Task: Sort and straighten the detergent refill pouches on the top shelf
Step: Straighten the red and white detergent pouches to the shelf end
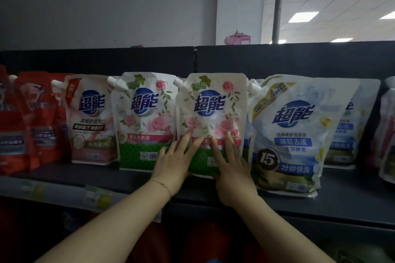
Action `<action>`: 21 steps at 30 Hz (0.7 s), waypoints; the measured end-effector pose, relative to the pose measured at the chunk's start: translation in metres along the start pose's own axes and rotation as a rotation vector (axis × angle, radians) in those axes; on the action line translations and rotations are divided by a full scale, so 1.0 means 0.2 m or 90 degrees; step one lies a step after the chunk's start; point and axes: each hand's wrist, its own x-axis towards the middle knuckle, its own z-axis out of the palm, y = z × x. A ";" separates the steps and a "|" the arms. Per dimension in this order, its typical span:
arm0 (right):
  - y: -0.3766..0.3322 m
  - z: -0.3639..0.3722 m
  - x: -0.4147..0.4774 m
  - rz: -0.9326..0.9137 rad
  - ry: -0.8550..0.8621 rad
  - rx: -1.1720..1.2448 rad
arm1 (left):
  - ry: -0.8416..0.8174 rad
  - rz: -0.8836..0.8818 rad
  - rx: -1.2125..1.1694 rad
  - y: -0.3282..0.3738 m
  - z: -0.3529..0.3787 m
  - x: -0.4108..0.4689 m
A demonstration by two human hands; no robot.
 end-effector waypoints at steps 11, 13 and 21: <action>0.01 -0.02 0.12 0.029 -0.005 -0.026 | -0.061 0.013 0.000 0.11 -0.07 0.14; 0.00 -0.03 0.13 0.036 -0.023 -0.017 | -0.079 0.024 -0.022 0.12 -0.07 0.15; 0.05 -0.19 0.02 -0.086 -0.023 -0.051 | -0.133 -0.030 -0.133 0.13 -0.20 0.06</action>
